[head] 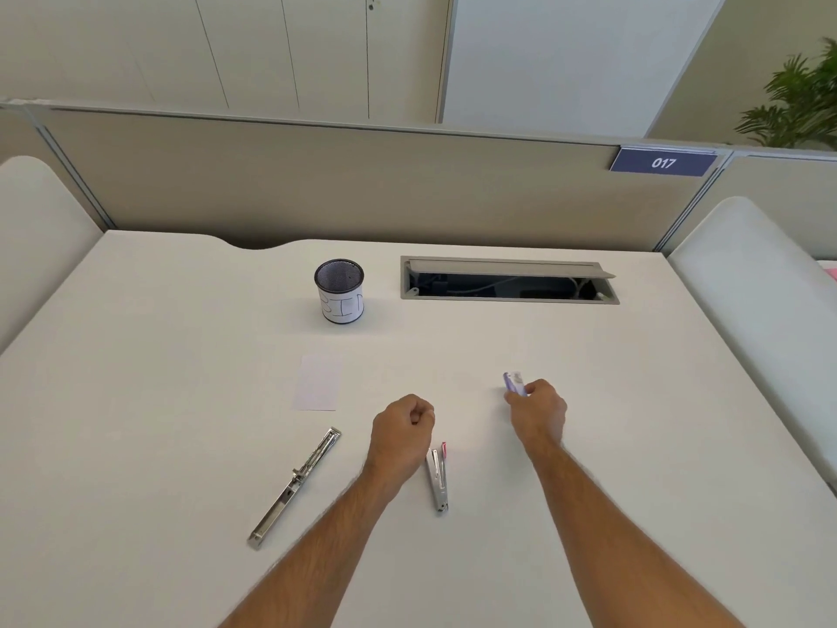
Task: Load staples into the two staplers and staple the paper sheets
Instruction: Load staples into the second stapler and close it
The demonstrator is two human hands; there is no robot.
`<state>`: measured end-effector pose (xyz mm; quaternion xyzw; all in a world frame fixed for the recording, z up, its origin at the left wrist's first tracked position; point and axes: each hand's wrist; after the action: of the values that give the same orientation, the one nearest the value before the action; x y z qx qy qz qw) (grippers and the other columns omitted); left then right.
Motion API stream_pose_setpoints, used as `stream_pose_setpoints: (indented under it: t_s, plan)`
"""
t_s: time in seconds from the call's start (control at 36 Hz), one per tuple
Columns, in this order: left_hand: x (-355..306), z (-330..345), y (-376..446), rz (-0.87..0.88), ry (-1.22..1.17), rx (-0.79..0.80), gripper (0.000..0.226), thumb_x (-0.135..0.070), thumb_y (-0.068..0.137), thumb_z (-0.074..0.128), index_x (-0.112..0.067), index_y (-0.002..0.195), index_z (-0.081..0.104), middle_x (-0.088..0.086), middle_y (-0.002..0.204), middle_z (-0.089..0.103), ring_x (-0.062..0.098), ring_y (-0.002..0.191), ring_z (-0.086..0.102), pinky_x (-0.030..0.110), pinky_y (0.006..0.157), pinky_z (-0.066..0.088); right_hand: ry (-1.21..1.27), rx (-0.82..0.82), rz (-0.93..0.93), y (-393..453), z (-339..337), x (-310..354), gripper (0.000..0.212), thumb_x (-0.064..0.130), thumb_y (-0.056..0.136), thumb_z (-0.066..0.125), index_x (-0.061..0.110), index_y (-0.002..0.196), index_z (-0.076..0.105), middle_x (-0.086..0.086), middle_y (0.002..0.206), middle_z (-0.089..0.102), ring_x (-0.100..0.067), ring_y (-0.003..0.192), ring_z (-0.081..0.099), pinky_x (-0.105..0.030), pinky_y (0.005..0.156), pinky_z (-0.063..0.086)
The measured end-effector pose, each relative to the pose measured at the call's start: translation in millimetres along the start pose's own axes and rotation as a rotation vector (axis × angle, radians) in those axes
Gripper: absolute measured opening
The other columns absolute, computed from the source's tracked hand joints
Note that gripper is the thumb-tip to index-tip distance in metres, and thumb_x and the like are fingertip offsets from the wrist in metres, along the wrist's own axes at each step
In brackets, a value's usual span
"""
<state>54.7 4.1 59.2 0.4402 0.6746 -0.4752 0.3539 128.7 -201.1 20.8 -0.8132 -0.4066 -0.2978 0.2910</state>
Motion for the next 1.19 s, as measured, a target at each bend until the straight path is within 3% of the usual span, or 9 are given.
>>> stream_pose_setpoints:
  t_s: [0.11,0.22,0.5,0.61,0.69,0.83,1.0,1.08,1.19]
  plan:
    - [-0.7,3.9,4.5,-0.005,0.018,-0.004,0.017,-0.013,0.095,0.055,-0.016,0.089,0.070,0.006,0.092,0.075,0.026,0.090,0.071,0.022,0.068,0.052,-0.028,-0.010,0.018,18.7,-0.6,-4.7,0.015,0.021,0.092,0.066,0.007,0.094,0.060,-0.008,0.083,0.062,-0.030,0.074,0.060,-0.030,0.064,0.043]
    - [-3.9,6.0,9.9,-0.003,0.025,-0.016,0.017,-0.011,0.095,0.055,-0.015,0.089,0.070,0.006,0.092,0.074,0.026,0.091,0.071,0.030,0.074,0.056,-0.065,-0.017,0.029,29.6,0.7,-5.8,0.016,0.023,0.094,0.064,0.007,0.095,0.059,-0.006,0.080,0.059,-0.030,0.073,0.059,-0.029,0.062,0.041]
    - [-8.7,14.8,18.4,0.002,0.030,-0.031,0.017,-0.010,0.096,0.055,-0.012,0.090,0.071,0.008,0.091,0.075,0.026,0.091,0.070,0.032,0.076,0.055,-0.121,0.010,0.064,43.0,-4.2,-7.4,0.022,0.024,0.090,0.067,0.005,0.096,0.056,-0.007,0.080,0.061,-0.028,0.068,0.058,-0.027,0.053,0.036]
    - [-8.7,16.9,19.3,0.011,0.042,-0.043,0.015,-0.009,0.095,0.056,-0.011,0.090,0.071,0.006,0.089,0.074,0.019,0.079,0.065,0.012,0.061,0.046,-0.037,-0.044,0.045,36.1,-7.0,-2.2,0.036,0.039,0.093,0.069,0.015,0.103,0.045,-0.003,0.082,0.057,-0.030,0.075,0.061,-0.031,0.061,0.042]
    - [-8.0,16.6,20.4,0.023,0.048,-0.044,0.012,-0.009,0.093,0.059,-0.010,0.090,0.071,0.010,0.090,0.073,0.014,0.074,0.060,0.014,0.061,0.046,0.193,-0.067,0.059,26.3,-1.8,5.3,0.026,0.034,0.094,0.066,0.012,0.102,0.053,-0.002,0.090,0.065,-0.025,0.079,0.064,-0.031,0.064,0.049]
    - [-5.7,12.3,19.5,0.033,0.022,-0.048,0.006,-0.009,0.091,0.064,-0.010,0.091,0.070,0.012,0.091,0.072,0.018,0.078,0.061,0.043,0.082,0.060,0.677,0.204,0.173,0.0,10.2,24.0,0.007,0.010,0.094,0.061,0.007,0.087,0.061,-0.011,0.081,0.061,-0.022,0.069,0.061,-0.033,0.063,0.056]
    - [0.4,0.8,12.1,0.038,-0.027,-0.056,0.010,-0.004,0.089,0.067,-0.011,0.095,0.071,0.010,0.088,0.072,0.020,0.073,0.064,0.048,0.077,0.062,0.953,0.494,0.306,-43.5,23.5,40.9,0.015,0.007,0.101,0.053,-0.006,0.099,0.060,-0.026,0.091,0.067,-0.037,0.086,0.072,-0.042,0.080,0.063]
    - [5.3,-8.6,6.2,0.090,-0.010,-0.074,0.008,-0.007,0.088,0.071,-0.013,0.093,0.072,0.007,0.084,0.072,0.025,0.080,0.067,0.040,0.078,0.061,0.980,0.588,0.341,-63.3,31.5,46.2,0.019,0.008,0.102,0.051,-0.008,0.102,0.061,-0.029,0.099,0.070,-0.037,0.089,0.075,-0.042,0.081,0.062]
    - [14.6,-19.7,1.6,0.164,0.064,-0.068,0.015,-0.010,0.086,0.071,-0.021,0.093,0.077,-0.010,0.085,0.074,-0.001,0.076,0.064,0.008,0.069,0.046,0.934,0.667,0.342,-89.0,42.3,54.9,0.024,0.011,0.102,0.050,-0.009,0.107,0.063,-0.028,0.100,0.071,-0.034,0.084,0.070,-0.038,0.079,0.060]
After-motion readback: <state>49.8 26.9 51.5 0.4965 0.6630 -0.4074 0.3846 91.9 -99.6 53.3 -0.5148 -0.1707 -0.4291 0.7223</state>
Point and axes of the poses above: each hand's wrist, its own y-axis towards the middle knuckle, its own z-axis out of the palm, x = y × z
